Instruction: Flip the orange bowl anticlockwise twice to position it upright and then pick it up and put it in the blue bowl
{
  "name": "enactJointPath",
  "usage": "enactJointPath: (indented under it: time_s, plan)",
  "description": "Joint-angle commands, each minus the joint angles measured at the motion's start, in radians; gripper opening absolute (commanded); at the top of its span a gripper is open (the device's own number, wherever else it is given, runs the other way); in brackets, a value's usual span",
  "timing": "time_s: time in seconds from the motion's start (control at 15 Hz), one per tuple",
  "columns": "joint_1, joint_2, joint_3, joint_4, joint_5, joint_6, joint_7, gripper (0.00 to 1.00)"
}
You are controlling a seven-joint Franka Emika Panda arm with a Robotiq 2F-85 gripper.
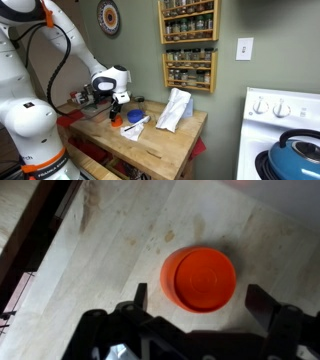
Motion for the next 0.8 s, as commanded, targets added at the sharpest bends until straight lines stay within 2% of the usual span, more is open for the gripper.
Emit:
enactJointPath:
  time_s: [0.0, 0.73]
  plan:
    - [0.02, 0.051, -0.012, 0.001, 0.128, 0.033, -0.092, 1.0]
    - [-0.002, 0.134, -0.029, 0.027, 0.405, -0.002, -0.274, 1.0]
